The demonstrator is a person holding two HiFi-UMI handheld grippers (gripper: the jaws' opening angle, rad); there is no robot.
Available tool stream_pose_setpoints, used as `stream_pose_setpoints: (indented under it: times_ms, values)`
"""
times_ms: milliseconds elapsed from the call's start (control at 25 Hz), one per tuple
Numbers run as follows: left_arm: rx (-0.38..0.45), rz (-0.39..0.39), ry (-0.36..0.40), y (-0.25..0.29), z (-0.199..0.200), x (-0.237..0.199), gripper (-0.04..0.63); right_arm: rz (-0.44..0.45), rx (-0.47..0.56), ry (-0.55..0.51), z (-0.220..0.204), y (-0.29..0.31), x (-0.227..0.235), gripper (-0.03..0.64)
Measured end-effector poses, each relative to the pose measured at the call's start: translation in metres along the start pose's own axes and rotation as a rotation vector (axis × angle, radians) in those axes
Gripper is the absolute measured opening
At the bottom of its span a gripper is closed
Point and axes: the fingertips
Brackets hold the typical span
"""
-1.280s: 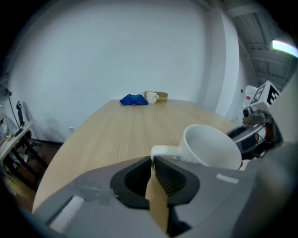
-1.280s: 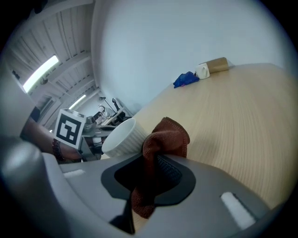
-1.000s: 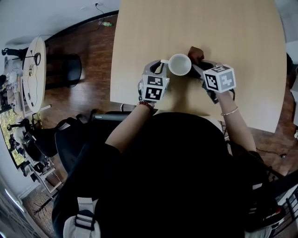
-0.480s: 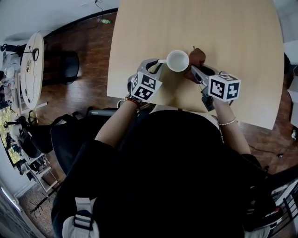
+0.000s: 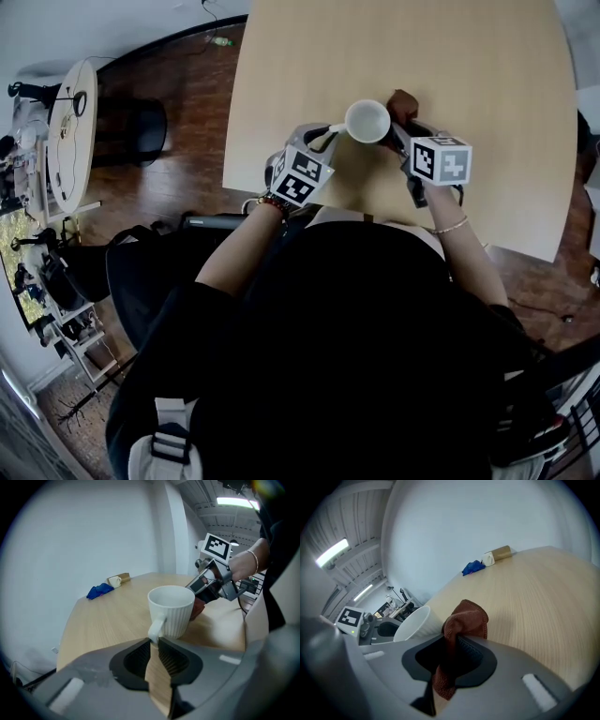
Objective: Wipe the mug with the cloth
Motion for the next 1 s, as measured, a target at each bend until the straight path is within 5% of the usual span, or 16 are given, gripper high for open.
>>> stream_pose_setpoints:
  times_ms: [440,720,1000]
  values:
    - [0.034,-0.086,0.035,-0.005,0.002,0.025,0.063,-0.03,0.001,-0.014,0.021,0.017,0.012,0.066]
    - [0.021,-0.012,-0.015,0.003,0.013,0.017,0.063,0.127,0.078,0.126,0.04,-0.016,-0.007,0.066]
    - [-0.004,-0.034,-0.018,0.006,0.019,0.029,0.063,0.198,0.093,0.275,0.015,-0.051,-0.011,0.065]
Point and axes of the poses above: the fingertips, and each gripper's own axes: y forward along the fingers, x to its right, z out of its top, and after that the axes turned 9 degrees about y, right-handed
